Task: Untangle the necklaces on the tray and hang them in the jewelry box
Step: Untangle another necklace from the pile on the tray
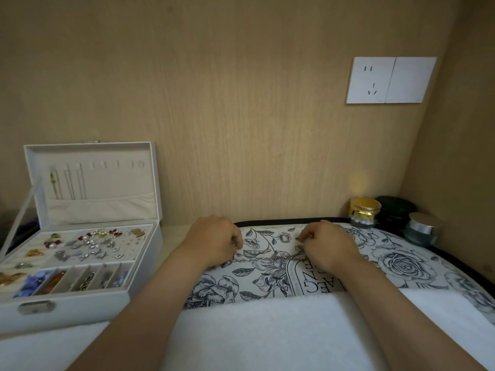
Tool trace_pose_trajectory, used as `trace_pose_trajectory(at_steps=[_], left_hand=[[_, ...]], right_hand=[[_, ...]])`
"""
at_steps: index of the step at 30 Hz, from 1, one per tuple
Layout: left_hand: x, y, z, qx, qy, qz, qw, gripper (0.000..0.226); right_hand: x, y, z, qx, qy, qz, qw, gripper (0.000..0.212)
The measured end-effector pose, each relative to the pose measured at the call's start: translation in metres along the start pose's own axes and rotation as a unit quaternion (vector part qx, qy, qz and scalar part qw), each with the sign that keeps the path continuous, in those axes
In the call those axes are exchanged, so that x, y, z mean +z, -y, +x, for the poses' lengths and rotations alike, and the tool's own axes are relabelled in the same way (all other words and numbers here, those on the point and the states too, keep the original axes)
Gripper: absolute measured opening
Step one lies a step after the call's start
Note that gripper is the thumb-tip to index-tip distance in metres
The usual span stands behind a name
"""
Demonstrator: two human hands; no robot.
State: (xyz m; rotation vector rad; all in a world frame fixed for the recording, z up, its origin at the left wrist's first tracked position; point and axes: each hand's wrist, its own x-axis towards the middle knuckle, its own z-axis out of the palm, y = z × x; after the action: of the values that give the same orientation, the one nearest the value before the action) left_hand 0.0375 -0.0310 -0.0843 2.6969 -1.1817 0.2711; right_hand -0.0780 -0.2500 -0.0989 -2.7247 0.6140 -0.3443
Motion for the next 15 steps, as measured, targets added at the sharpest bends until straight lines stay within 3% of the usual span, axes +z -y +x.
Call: trace_pose_trajectory(at_steps=[2, 5, 8, 11, 15], left_hand=[[0.004, -0.004, 0.0, -0.005, -0.015, 0.035, 0.999, 0.016], [0.008, -0.014, 0.001, 0.013, -0.045, 0.067, 0.997, 0.022], [0.014, -0.023, 0.003, 0.064, -0.023, 0.007, 0.998, 0.027], [0.026, -0.029, 0.005, 0.087, -0.002, -0.079, 0.993, 0.016], [0.034, -0.032, 0.003, 0.059, -0.008, -0.138, 0.989, 0.008]], right_hand=[[0.003, 0.003, -0.001, -0.055, 0.023, -0.028, 0.998, 0.035], [0.008, 0.006, -0.002, -0.106, 0.066, 0.027, 0.992, 0.033], [0.01, 0.007, -0.002, -0.161, 0.064, 0.026, 0.985, 0.027], [0.005, 0.007, -0.002, -0.172, 0.046, 0.051, 0.983, 0.005], [0.008, 0.008, -0.002, -0.168, 0.045, 0.058, 0.983, 0.01]])
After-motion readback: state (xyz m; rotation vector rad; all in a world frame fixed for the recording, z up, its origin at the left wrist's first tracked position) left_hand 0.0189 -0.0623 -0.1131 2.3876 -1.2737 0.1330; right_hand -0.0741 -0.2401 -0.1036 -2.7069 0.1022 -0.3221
